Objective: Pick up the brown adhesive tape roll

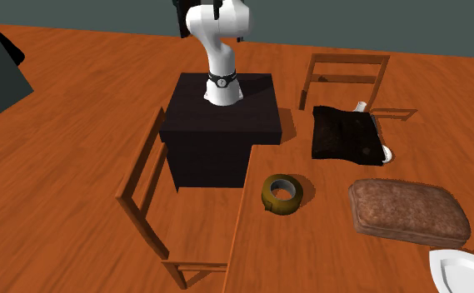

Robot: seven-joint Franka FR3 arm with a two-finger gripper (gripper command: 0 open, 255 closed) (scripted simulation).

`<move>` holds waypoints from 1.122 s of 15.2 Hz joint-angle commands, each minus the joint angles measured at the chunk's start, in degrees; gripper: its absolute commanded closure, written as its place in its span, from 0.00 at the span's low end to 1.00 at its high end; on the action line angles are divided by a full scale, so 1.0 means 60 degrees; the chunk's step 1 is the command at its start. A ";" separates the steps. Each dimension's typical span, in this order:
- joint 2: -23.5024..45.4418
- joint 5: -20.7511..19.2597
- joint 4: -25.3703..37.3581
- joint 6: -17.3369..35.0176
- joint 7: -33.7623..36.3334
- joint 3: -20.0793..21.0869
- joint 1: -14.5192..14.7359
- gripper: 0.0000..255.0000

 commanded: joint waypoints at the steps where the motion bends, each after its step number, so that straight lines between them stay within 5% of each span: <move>1: 0.0000 0.0000 0.0000 0.0000 0.0000 0.0000 0.0000 0.00; 17: 0.2908 0.0785 -0.2280 0.5318 0.1417 0.1325 0.0678 0.00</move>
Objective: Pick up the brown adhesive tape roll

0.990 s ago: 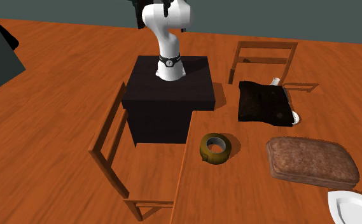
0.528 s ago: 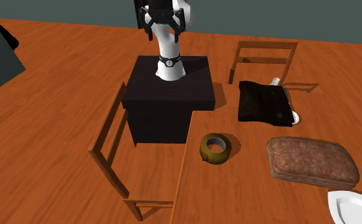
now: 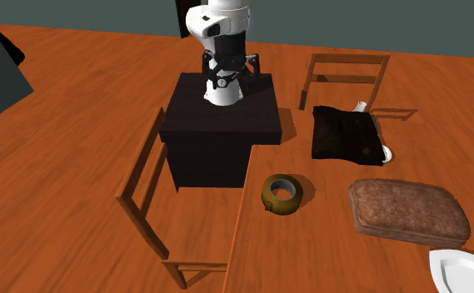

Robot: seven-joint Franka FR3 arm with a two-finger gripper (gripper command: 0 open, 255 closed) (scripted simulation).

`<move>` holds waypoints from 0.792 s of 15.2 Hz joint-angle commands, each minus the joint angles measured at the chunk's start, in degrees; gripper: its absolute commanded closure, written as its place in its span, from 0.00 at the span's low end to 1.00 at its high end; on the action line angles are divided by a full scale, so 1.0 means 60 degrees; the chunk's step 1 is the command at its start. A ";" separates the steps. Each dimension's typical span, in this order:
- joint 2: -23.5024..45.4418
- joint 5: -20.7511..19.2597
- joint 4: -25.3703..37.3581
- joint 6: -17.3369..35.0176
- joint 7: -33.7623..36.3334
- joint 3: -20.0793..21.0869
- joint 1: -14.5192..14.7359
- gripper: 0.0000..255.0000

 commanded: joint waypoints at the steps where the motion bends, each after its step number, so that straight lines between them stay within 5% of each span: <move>1: 0.0586 0.0038 -0.0104 0.0729 0.0126 0.0127 0.0050 0.00; 12: 0.4567 -0.0332 0.0580 0.4098 0.1395 0.0909 0.0358 0.00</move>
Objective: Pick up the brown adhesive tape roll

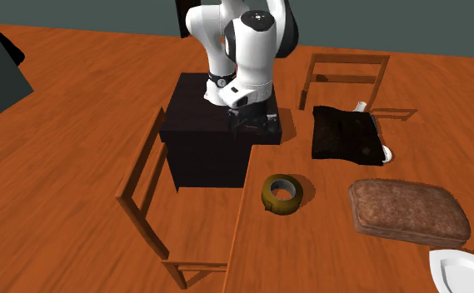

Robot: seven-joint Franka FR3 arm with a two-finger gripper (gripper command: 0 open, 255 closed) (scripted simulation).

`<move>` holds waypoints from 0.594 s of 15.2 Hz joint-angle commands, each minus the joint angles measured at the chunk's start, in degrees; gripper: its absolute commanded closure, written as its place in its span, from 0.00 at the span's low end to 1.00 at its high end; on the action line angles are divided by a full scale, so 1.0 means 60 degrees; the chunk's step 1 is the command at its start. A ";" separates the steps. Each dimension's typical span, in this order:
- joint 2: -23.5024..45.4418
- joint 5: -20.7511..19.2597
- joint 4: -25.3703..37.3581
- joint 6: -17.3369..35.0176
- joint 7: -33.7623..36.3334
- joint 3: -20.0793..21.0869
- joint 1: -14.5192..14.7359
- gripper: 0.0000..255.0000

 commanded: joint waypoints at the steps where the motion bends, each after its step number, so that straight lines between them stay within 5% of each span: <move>1: 0.0681 -0.0182 0.0297 0.0404 0.0290 0.0085 0.0069 0.00; 9: 0.3822 -0.1241 0.1938 0.1896 0.1562 -0.0076 0.0690 0.00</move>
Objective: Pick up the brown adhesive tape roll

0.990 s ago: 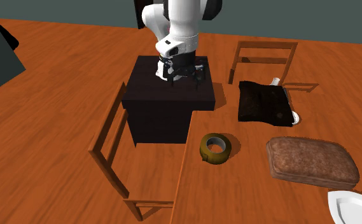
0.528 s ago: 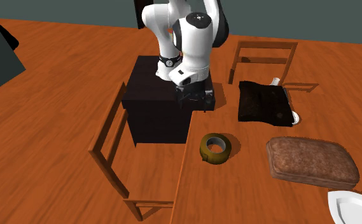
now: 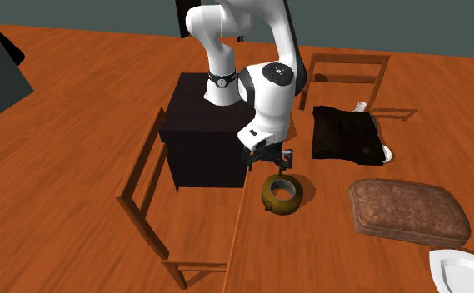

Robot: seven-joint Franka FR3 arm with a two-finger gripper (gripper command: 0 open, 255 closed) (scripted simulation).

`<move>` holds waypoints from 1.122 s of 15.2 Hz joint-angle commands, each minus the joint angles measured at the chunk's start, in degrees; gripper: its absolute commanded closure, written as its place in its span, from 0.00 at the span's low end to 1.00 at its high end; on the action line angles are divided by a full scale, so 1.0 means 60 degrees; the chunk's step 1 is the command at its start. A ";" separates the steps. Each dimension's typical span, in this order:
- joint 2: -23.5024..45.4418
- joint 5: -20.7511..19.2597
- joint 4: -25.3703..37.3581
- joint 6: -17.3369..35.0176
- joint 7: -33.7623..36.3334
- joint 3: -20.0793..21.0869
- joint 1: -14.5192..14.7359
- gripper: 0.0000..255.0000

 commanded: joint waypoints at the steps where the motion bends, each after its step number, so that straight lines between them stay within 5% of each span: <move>1: 0.0783 -0.0237 0.0456 0.0330 0.0324 -0.0100 0.0243 0.00; 11: 0.2031 -0.0523 0.0901 0.1134 0.0566 -0.0378 0.0509 0.00; 12: 0.2036 -0.0524 0.0906 0.1135 0.0565 -0.0379 0.0508 1.00; 17: 0.2032 -0.0524 0.0900 0.1137 0.0559 -0.0379 0.0501 1.00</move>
